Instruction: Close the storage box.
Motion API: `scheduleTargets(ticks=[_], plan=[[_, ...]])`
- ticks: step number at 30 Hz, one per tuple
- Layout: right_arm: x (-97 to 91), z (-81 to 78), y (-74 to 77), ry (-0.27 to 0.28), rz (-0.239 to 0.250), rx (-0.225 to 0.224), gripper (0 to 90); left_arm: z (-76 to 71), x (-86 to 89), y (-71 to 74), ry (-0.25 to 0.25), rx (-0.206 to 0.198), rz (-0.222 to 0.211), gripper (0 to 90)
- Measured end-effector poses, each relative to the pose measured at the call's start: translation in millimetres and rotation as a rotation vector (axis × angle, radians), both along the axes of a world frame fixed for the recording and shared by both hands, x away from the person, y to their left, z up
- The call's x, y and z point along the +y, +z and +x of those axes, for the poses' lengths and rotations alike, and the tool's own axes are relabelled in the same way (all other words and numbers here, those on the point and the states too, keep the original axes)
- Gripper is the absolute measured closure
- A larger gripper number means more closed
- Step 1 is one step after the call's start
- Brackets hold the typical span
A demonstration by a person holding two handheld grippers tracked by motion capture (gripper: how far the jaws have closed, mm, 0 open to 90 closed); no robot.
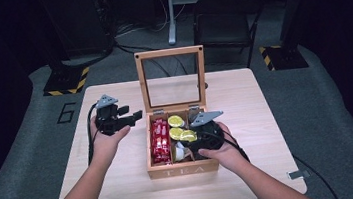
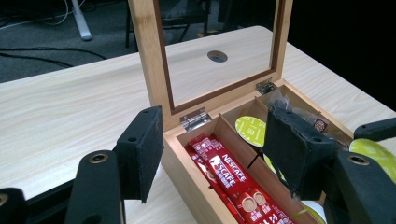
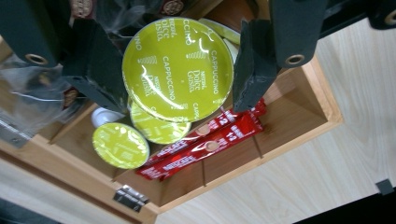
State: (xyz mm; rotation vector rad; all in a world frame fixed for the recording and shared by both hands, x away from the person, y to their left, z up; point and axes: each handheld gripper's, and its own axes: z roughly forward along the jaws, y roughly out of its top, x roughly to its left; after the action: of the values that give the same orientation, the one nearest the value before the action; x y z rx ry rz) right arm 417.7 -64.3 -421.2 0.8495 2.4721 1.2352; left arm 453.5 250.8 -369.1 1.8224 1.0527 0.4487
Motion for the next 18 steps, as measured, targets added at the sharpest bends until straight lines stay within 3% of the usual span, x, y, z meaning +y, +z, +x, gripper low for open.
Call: scheduleTargets(ticks=[18], plan=[[-27.9,7.9,7.2,-0.067,-0.001,-0.025,36.9,-0.7,3.0,0.8,0.008,0.001,-0.002,37.7]])
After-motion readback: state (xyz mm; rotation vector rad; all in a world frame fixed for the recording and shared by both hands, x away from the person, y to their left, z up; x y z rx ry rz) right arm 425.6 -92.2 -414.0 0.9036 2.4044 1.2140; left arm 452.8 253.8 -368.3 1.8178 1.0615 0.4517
